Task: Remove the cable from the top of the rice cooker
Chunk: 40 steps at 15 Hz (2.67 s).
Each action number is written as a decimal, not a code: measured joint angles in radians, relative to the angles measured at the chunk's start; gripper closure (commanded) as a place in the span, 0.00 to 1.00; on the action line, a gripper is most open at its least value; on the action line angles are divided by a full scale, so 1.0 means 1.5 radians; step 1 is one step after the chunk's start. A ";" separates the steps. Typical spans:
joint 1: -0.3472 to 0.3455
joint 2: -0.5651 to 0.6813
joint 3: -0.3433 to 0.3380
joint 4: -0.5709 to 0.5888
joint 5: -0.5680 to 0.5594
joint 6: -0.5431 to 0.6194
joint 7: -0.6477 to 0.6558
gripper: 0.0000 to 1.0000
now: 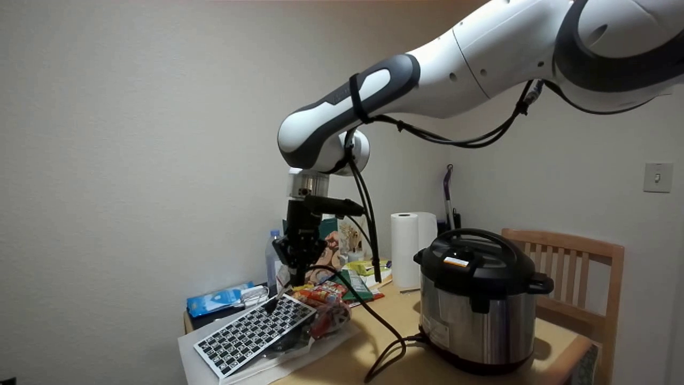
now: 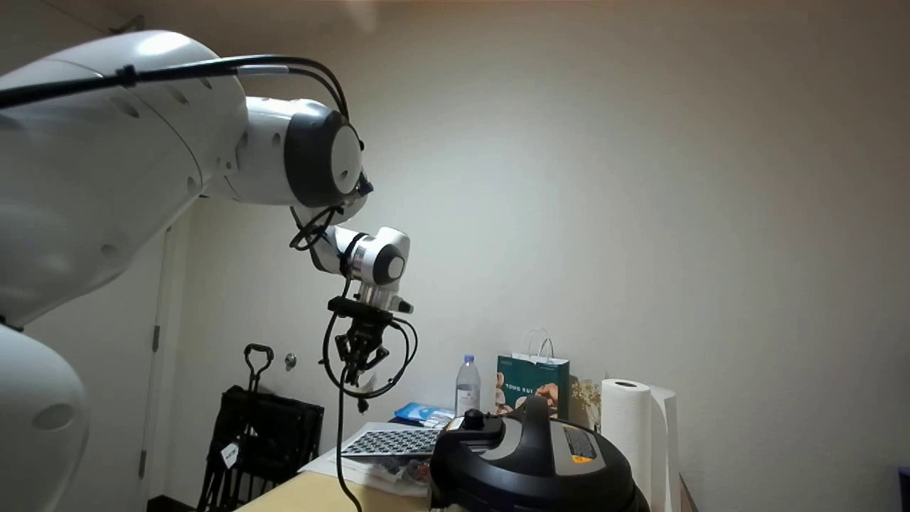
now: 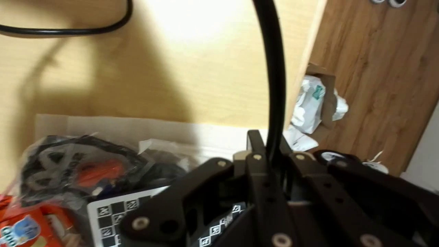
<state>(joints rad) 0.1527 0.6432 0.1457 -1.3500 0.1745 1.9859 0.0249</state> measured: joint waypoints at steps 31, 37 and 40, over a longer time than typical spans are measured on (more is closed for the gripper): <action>-0.025 0.001 0.008 -0.094 0.084 -0.153 -0.046 0.00; -0.021 -0.065 0.009 -0.088 0.084 -0.063 -0.040 0.00; -0.020 -0.072 0.009 -0.091 0.084 -0.061 -0.040 0.00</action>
<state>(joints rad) 0.1220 0.5354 0.1587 -1.4859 0.3004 1.8941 -0.0349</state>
